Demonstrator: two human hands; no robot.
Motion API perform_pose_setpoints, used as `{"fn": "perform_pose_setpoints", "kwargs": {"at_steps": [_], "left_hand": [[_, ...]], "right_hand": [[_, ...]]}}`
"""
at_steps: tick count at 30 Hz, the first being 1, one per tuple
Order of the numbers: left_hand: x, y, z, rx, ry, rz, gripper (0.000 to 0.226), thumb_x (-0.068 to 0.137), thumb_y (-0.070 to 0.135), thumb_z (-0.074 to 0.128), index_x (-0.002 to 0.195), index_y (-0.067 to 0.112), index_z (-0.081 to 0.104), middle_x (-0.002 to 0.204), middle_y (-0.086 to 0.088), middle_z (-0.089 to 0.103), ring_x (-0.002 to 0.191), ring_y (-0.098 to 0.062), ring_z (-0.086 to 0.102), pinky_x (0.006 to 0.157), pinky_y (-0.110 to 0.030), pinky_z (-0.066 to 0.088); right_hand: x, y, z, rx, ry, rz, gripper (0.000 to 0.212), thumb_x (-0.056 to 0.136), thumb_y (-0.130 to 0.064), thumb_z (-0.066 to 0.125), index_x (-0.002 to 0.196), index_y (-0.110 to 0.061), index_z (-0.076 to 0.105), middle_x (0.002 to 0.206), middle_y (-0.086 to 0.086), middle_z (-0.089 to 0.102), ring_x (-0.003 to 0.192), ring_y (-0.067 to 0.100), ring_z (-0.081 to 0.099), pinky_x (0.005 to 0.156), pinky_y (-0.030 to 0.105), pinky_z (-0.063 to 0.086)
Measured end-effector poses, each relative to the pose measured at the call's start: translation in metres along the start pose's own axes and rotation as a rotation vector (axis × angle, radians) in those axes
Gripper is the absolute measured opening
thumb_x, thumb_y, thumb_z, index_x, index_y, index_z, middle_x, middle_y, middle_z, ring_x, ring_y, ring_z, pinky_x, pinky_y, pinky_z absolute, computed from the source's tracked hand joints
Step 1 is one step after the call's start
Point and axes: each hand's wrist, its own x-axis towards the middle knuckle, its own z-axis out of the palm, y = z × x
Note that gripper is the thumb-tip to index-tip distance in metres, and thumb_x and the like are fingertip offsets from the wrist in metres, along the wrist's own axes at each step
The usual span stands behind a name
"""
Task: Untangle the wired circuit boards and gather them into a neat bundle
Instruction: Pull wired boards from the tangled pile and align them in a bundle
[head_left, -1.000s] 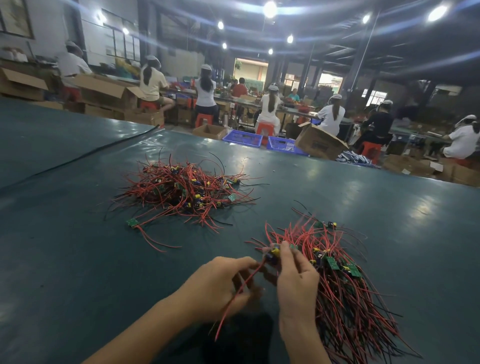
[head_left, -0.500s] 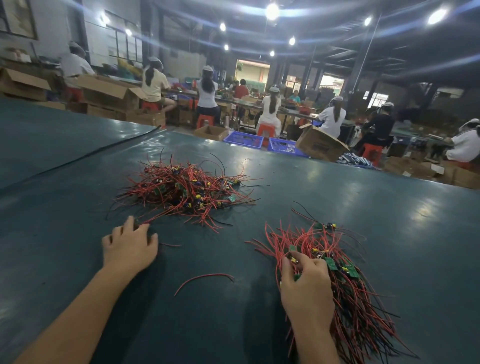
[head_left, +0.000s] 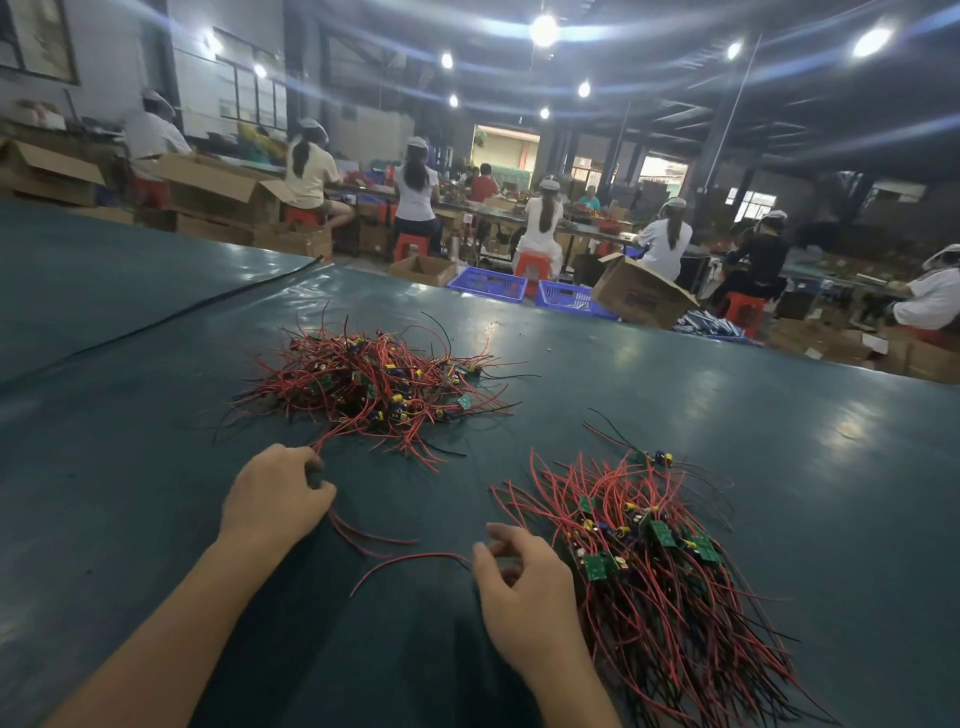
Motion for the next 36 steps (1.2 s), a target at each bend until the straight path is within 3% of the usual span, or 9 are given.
{"fn": "perform_pose_setpoints", "kwargs": {"at_steps": [3, 7, 10, 13, 16, 20, 24, 27, 36], "left_hand": [[-0.006, 0.010, -0.003, -0.220, 0.081, 0.143, 0.018, 0.083, 0.018, 0.070, 0.100, 0.014, 0.072, 0.093, -0.003, 0.066, 0.084, -0.018, 0.062, 0.076, -0.031, 0.050], [-0.018, 0.041, -0.017, -0.760, 0.111, 0.254, 0.008, 0.085, 0.007, 0.070, 0.087, 0.012, 0.075, 0.077, 0.001, 0.072, 0.070, -0.011, 0.068, 0.068, -0.021, 0.055], [-0.032, 0.067, -0.029, -1.489, -0.241, -0.014, 0.012, 0.083, 0.005, 0.061, 0.085, 0.008, 0.073, 0.080, -0.007, 0.073, 0.069, -0.018, 0.069, 0.061, -0.022, 0.057], [-0.047, 0.083, -0.030, -1.787, -0.579, -0.250, 0.018, 0.075, 0.015, 0.059, 0.084, 0.006, 0.073, 0.082, -0.010, 0.072, 0.066, -0.019, 0.069, 0.056, -0.019, 0.057], [-0.061, 0.094, -0.022, -1.805, -0.741, -0.380, 0.020, 0.075, 0.016, 0.060, 0.074, 0.006, 0.077, 0.081, -0.012, 0.072, 0.062, -0.019, 0.069, 0.051, -0.020, 0.056], [-0.075, 0.103, -0.009, -1.754, -0.869, -0.475, 0.021, 0.072, 0.017, 0.062, 0.078, 0.004, 0.077, 0.079, -0.013, 0.071, 0.055, -0.018, 0.067, 0.047, -0.021, 0.055], [-0.078, 0.104, -0.004, -1.724, -0.850, -0.506, 0.024, 0.080, 0.014, 0.058, 0.097, 0.003, 0.071, 0.076, -0.014, 0.070, 0.055, -0.018, 0.067, 0.044, -0.020, 0.053], [-0.078, 0.104, -0.002, -1.701, -0.819, -0.585, 0.023, 0.094, 0.012, 0.047, 0.101, 0.005, 0.068, 0.067, -0.011, 0.067, 0.049, -0.015, 0.064, 0.041, -0.018, 0.051], [-0.077, 0.104, 0.002, -1.607, -0.766, -0.551, 0.023, 0.096, 0.004, 0.041, 0.101, 0.003, 0.064, 0.074, -0.014, 0.071, 0.053, -0.017, 0.067, 0.042, -0.019, 0.051]], "right_hand": [[0.001, 0.003, -0.007, -0.153, 0.054, -0.003, 0.037, 0.094, -0.032, 0.059, 0.128, -0.018, 0.059, 0.110, -0.008, 0.050, 0.101, 0.008, 0.051, 0.087, 0.014, 0.036], [0.004, -0.002, -0.011, -0.012, 0.087, 0.021, 0.029, 0.094, -0.024, 0.061, 0.122, -0.015, 0.063, 0.113, -0.004, 0.056, 0.094, 0.004, 0.057, 0.075, 0.003, 0.039], [0.004, -0.008, -0.008, 0.160, 0.095, 0.026, 0.014, 0.093, -0.020, 0.064, 0.105, -0.016, 0.069, 0.099, -0.005, 0.066, 0.082, -0.004, 0.062, 0.067, 0.003, 0.043], [0.001, -0.013, -0.007, 0.297, 0.058, 0.012, 0.015, 0.092, -0.020, 0.065, 0.079, -0.022, 0.072, 0.072, -0.009, 0.070, 0.063, -0.002, 0.061, 0.060, 0.009, 0.044], [-0.001, -0.020, -0.006, 0.451, 0.012, 0.015, 0.027, 0.093, -0.023, 0.063, 0.070, -0.012, 0.073, 0.058, -0.005, 0.061, 0.052, 0.008, 0.050, 0.052, 0.020, 0.039], [-0.001, -0.022, -0.005, 0.637, 0.057, 0.027, 0.023, 0.092, -0.015, 0.063, 0.078, -0.023, 0.079, 0.054, -0.009, 0.059, 0.045, -0.001, 0.040, 0.046, 0.013, 0.033], [-0.001, -0.024, -0.009, 0.757, 0.052, 0.069, 0.022, 0.090, -0.004, 0.064, 0.087, -0.018, 0.079, 0.072, -0.004, 0.072, 0.055, 0.001, 0.055, 0.054, 0.016, 0.045], [-0.003, -0.024, -0.009, 0.780, 0.012, 0.071, 0.039, 0.086, 0.010, 0.057, 0.087, -0.022, 0.079, 0.063, -0.001, 0.065, 0.045, 0.005, 0.040, 0.043, 0.018, 0.035], [-0.005, -0.027, -0.009, 0.732, 0.055, 0.005, 0.023, 0.089, -0.011, 0.067, 0.078, -0.028, 0.078, 0.055, -0.004, 0.062, 0.045, 0.005, 0.046, 0.043, 0.018, 0.039]]}}
